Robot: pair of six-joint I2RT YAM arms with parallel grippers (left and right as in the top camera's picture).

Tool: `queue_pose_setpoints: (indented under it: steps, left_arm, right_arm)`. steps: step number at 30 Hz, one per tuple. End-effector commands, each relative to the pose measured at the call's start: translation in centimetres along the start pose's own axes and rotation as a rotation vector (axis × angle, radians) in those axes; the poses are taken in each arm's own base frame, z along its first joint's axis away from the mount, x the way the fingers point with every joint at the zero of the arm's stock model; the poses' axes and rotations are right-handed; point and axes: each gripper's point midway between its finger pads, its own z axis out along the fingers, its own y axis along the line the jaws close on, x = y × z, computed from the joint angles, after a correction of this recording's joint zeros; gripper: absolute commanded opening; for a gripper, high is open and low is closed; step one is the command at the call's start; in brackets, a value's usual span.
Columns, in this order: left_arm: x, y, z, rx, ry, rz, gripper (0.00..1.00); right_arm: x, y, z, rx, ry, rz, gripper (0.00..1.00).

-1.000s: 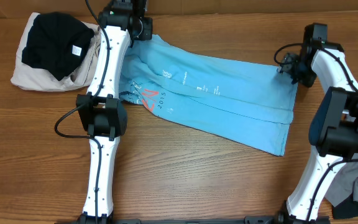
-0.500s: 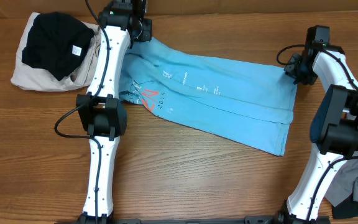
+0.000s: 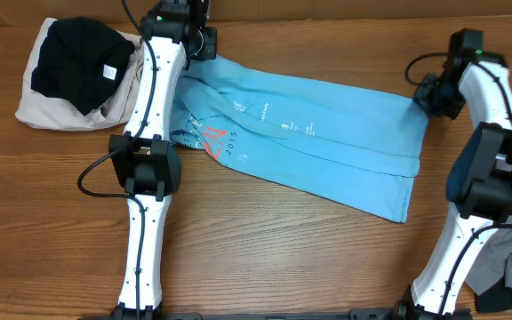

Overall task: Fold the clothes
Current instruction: 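Grasp the strip's collar end with left gripper and hem end with right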

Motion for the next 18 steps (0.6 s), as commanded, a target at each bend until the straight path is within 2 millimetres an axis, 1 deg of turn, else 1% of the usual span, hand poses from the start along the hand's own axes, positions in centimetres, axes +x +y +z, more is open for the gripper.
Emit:
queue_pose_setpoints:
  steps: [1, 3, 5, 8, 10, 13, 15, 18]
  left_arm:
    - [-3.1, -0.4, -4.3, 0.018, -0.101, 0.028, 0.04]
    - [-3.6, -0.5, -5.2, 0.019, -0.117, 0.034, 0.04]
    - [-4.0, -0.6, -6.5, 0.02, -0.132, 0.035, 0.04]
    - [-4.0, -0.7, -8.2, 0.018, -0.129, 0.057, 0.04]
    - [-3.5, -0.7, -9.1, 0.016, -0.107, 0.055, 0.04]
    - [-1.9, -0.6, -9.9, 0.014, -0.045, 0.051, 0.04]
    - [-0.2, -0.5, -10.0, 0.01, 0.026, 0.046, 0.04]
    - [2.5, -0.1, -10.2, -0.004, 0.135, 0.038, 0.04]
  right_arm:
    - [-2.5, 0.9, -3.9, -0.044, -0.058, 0.0, 0.04]
    - [-2.7, 1.2, -5.6, -0.053, -0.06, -0.001, 0.04]
    - [-2.6, 1.4, -7.8, -0.065, -0.058, -0.002, 0.04]
    - [-1.2, 1.6, -10.2, -0.088, -0.015, -0.002, 0.04]
    - [0.5, 1.5, -11.4, -0.097, 0.043, 0.002, 0.04]
    - [3.2, 0.8, -12.1, -0.07, 0.146, 0.01, 0.04]
    - [4.7, 0.4, -12.4, -0.047, 0.202, 0.005, 0.04]
    - [5.8, 0.2, -13.4, -0.037, 0.227, -0.001, 0.04]
